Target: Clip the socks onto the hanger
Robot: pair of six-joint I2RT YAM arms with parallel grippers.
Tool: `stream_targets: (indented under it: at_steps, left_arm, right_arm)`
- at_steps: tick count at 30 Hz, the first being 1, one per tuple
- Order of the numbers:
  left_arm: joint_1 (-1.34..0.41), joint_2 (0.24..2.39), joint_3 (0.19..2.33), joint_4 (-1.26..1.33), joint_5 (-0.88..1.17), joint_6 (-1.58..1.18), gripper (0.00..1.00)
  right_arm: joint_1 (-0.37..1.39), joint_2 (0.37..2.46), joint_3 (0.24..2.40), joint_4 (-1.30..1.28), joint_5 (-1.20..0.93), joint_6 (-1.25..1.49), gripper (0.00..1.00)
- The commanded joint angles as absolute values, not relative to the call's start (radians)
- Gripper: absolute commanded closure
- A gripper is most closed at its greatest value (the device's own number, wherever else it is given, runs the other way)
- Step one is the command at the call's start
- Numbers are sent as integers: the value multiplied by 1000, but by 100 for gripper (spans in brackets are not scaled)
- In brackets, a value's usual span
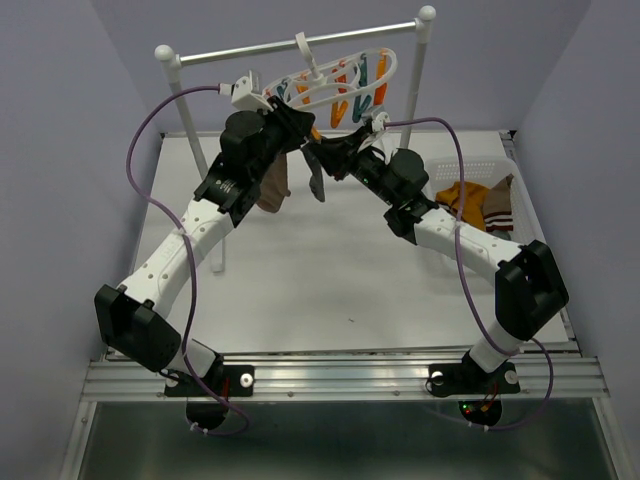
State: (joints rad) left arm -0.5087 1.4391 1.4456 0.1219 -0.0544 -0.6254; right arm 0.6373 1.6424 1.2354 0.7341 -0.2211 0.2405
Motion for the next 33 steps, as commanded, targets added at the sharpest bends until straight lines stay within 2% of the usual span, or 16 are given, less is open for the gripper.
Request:
stream_targets:
  at_steps: [1, 2, 3, 5, 7, 15, 16, 18, 19, 20, 21, 22, 28, 33]
  left_arm:
    - [-518, 1408, 1419, 72, -12, -603, 82]
    - [-518, 1408, 1420, 71, -11, -606, 75]
    - [-518, 1408, 1419, 71, -11, -606, 59]
    - [-518, 1407, 1417, 69, -12, -609, 38]
    - [-518, 1404, 1414, 69, -17, -611, 29]
    - [-518, 1401, 1419, 66, -32, -612, 24]
    - [-518, 1399, 1419, 63, -37, -612, 20]
    - [-517, 1396, 1417, 58, -44, -611, 10]
    - [-518, 1391, 1420, 46, -57, -606, 6]
    - [-518, 1387, 1422, 38, -58, -601, 5]
    - [-518, 1381, 1424, 31, -63, -594, 4]
    - [-517, 1375, 1425, 20, -64, -589, 3]
    - [-518, 1302, 1388, -63, -63, -523, 1]
    - [-517, 1187, 1299, -71, -22, -448, 1]
  right_arm:
    - [647, 1643, 1282, 811, -218, 256, 74]
    - [647, 1644, 1282, 811, -219, 256, 73]
    - [647, 1641, 1282, 811, -219, 256, 73]
    - [647, 1638, 1276, 811, -218, 258, 71]
    - [647, 1632, 1272, 807, -216, 255, 69]
    - [647, 1621, 1259, 785, -201, 238, 66]
    - [647, 1618, 1256, 775, -201, 232, 58]
    - [647, 1602, 1250, 756, -201, 226, 50]
    - [647, 1586, 1240, 737, -201, 218, 39]
    - [647, 1586, 1233, 723, -198, 216, 32]
    - [647, 1565, 1217, 700, -198, 216, 22]
    - [647, 1554, 1207, 687, -198, 209, 0]
    - [647, 1445, 1126, 568, -166, 222, 0]
    - [647, 1349, 983, 514, -14, 259, 0]
